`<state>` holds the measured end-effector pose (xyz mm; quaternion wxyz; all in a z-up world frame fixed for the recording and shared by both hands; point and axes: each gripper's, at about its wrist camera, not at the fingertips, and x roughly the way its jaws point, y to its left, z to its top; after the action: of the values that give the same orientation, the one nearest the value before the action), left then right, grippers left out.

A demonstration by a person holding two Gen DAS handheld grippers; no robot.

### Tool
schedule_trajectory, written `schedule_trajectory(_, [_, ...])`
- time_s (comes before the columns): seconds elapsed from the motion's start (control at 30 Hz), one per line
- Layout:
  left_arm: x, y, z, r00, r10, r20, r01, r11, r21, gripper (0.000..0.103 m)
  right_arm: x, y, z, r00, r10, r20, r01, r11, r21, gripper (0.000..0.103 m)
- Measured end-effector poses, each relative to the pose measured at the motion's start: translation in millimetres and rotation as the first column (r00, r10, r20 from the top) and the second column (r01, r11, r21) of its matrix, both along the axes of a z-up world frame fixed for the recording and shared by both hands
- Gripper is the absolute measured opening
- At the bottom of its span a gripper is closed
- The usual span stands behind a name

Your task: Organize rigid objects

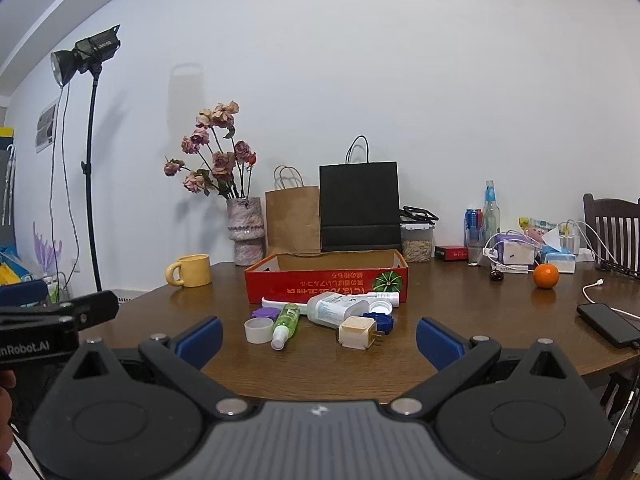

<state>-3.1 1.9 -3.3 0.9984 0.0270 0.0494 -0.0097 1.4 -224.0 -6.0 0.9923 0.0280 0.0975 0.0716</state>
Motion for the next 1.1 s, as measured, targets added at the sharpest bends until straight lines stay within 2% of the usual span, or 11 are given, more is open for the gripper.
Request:
schedule_trajectory(0.57, [3, 0, -5, 1.0, 0.007, -0.016, -0.007, 1.0, 0.004, 0.103, 4, -1, -5, 1.0, -0.007, -0.012, 0.007, 1.0, 0.011, 0.103])
schedule_trajectory(0.7, [13, -2, -9, 0.999, 0.052, 0.012, -0.053, 0.998, 0.038, 0.103, 14, -4, -11, 1.0, -0.03, -0.004, 0.03, 1.0, -0.006, 0.103])
schedule_trajectory(0.8, [31, -4, -15, 0.998, 0.065, -0.002, -0.064, 0.997, 0.046, 0.103, 32, -7, -19, 0.999, -0.047, -0.021, 0.047, 0.999, -0.014, 0.103])
schedule_trajectory(0.93, [67, -5, -25, 0.995, 0.019, -0.095, -0.017, 1.0, 0.018, 0.103, 62, -7, -34, 0.998, -0.042, -0.039, 0.041, 0.999, -0.024, 0.103])
schedule_trajectory(1.0, [85, -9, -31, 0.992, 0.006, -0.123, -0.002, 0.999, 0.035, 0.103, 78, -7, -42, 0.999, -0.035, -0.032, 0.034, 0.999, -0.03, 0.103])
schedule_trajectory(1.1, [110, -10, -37, 0.989, -0.033, -0.146, 0.037, 0.999, 0.023, 0.103, 108, -8, -48, 0.995, -0.002, -0.099, -0.003, 0.999, -0.044, 0.103])
